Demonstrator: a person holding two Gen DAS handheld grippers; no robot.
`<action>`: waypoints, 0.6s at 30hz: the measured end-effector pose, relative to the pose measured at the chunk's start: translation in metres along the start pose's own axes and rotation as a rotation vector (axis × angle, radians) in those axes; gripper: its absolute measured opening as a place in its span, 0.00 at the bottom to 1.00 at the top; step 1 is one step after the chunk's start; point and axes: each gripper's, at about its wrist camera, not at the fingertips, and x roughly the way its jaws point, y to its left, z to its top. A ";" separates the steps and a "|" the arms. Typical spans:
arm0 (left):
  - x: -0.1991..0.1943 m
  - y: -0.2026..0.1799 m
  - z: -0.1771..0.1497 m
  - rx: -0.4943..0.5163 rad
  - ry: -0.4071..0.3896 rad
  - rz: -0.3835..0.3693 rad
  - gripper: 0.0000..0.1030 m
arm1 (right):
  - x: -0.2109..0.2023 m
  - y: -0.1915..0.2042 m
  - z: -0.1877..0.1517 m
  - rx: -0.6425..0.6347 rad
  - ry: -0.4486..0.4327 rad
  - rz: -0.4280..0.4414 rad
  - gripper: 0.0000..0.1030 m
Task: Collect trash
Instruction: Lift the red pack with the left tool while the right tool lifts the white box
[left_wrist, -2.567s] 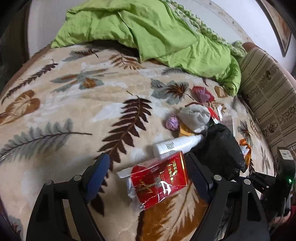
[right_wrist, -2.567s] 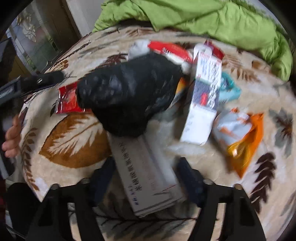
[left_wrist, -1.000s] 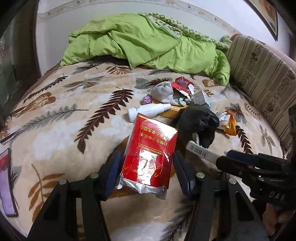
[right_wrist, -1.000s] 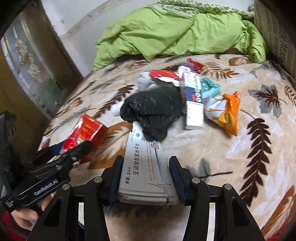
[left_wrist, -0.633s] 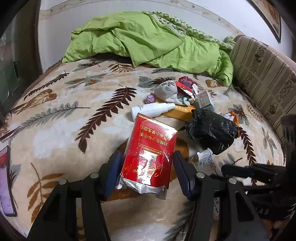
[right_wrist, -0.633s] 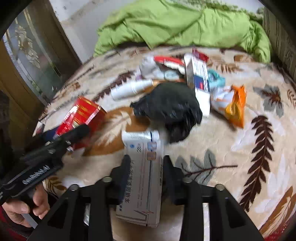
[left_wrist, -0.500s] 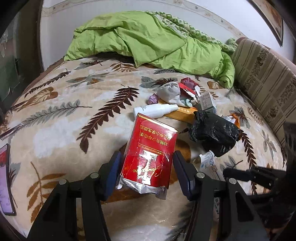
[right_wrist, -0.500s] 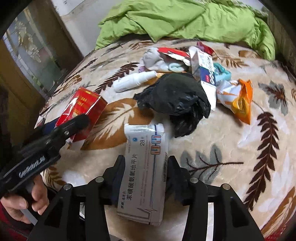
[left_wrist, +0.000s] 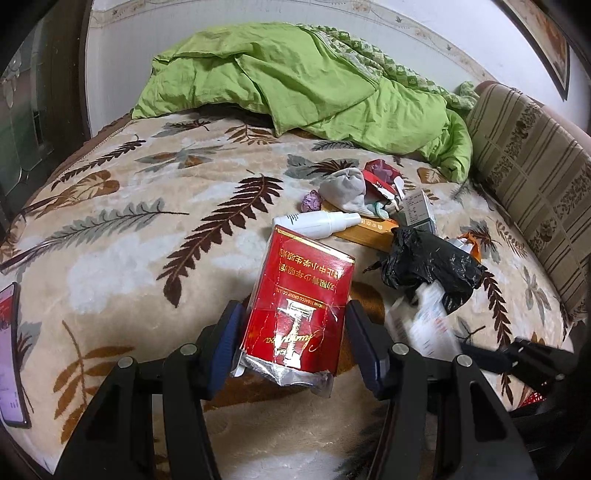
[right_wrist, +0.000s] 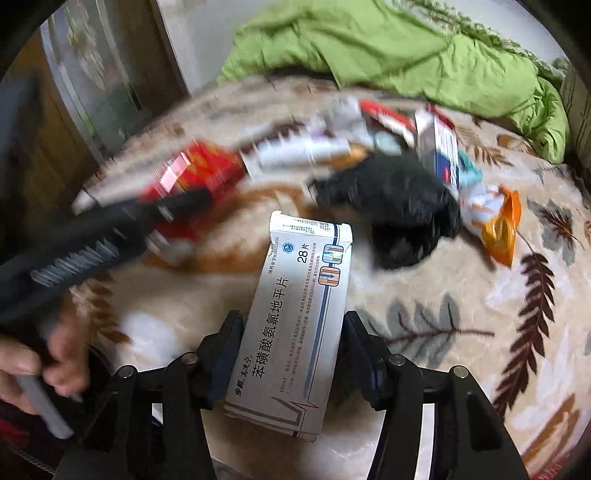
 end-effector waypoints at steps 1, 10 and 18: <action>0.000 0.000 0.000 0.000 0.000 0.000 0.54 | -0.004 0.000 0.001 0.000 -0.028 0.009 0.58; 0.000 -0.012 -0.003 0.065 -0.008 0.037 0.55 | -0.014 -0.016 0.012 0.100 -0.102 -0.002 0.58; -0.001 -0.015 -0.004 0.083 -0.018 0.050 0.55 | -0.023 -0.015 0.010 0.102 -0.135 0.013 0.58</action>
